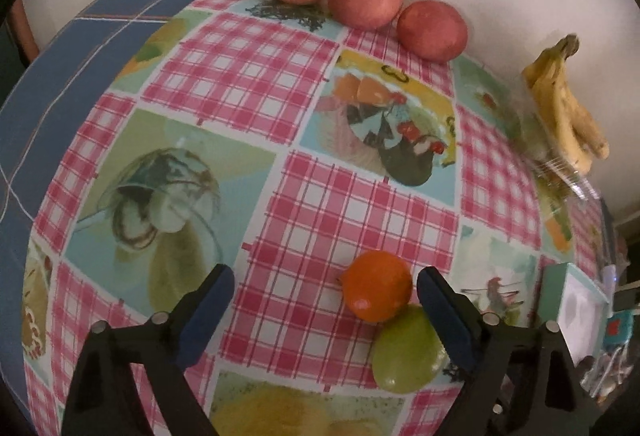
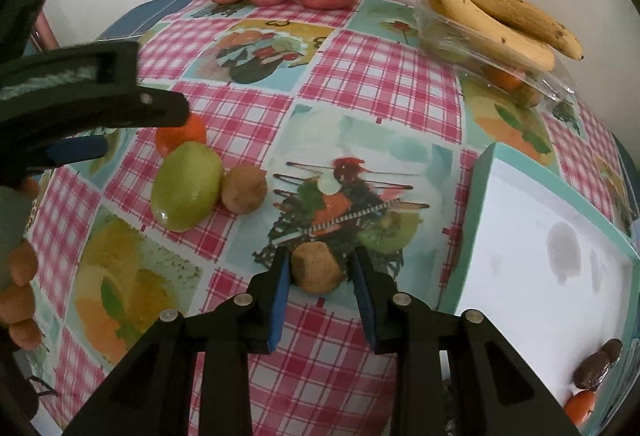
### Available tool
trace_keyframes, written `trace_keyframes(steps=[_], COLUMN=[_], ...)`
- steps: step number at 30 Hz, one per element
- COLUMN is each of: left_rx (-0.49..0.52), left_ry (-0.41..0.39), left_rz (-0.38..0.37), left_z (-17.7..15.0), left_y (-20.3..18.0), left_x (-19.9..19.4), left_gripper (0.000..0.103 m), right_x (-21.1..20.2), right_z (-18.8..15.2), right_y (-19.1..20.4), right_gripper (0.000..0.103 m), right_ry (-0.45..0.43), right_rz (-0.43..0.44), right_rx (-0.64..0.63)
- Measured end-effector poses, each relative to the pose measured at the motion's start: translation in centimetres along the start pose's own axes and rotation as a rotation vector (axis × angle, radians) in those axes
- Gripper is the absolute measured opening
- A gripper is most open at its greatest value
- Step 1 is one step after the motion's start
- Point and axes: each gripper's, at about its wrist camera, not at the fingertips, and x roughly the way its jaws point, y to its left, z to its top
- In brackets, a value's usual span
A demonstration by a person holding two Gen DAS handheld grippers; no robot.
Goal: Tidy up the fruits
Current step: 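Grasp an orange with the left gripper while the right grasps a small brown potato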
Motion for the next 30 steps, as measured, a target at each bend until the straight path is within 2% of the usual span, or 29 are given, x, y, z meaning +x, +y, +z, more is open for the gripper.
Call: trace_keyframes(steps=[4, 7, 10, 14, 15, 20, 23, 30], left_rx=[0.045, 0.038, 0.048, 0.05, 0.049, 0.014, -0.009, -0.032], left_ry=[-0.002, 0.003, -0.002, -0.007, -0.008, -0.002, 0.0, -0.043], left_rz=[0.051, 0.052, 0.066, 0.04, 0.041, 0.013, 0.008, 0.005], left_z=[0.3, 0.4, 0.3, 0.3, 0.3, 0.3, 0.4, 0.3], left_y=[-1.0, -1.2, -1.3, -1.5, -1.4, -0.7, -0.2, 0.4], left_x=[0.5, 0.5, 0.3, 0.1, 0.1, -0.2, -0.7, -3.5], left_gripper=[0.092, 0.089, 0.072, 0.04, 0.037, 0.037, 0.037, 0.036], right_x=[0.0, 0.0, -0.1, 0.1, 0.1, 0.1, 0.0, -1.3], right_z=[0.0, 0.0, 0.0, 0.1, 0.1, 0.1, 0.1, -0.4], right_y=[-0.1, -0.2, -0.2, -0.3, -0.2, -0.3, -0.3, -0.1], right_gripper=[0.032, 0.032, 0.032, 0.032, 0.032, 0.032, 0.026, 0.026], right_ry=[0.0, 0.001, 0.0, -0.002, -0.002, -0.003, -0.009, -0.023], right_rz=[0.0, 0.0, 0.001, -0.001, -0.002, 0.001, -0.005, 0.0], right_rx=[0.001, 0.003, 0.005, 0.008, 0.008, 0.007, 0.0, -0.006])
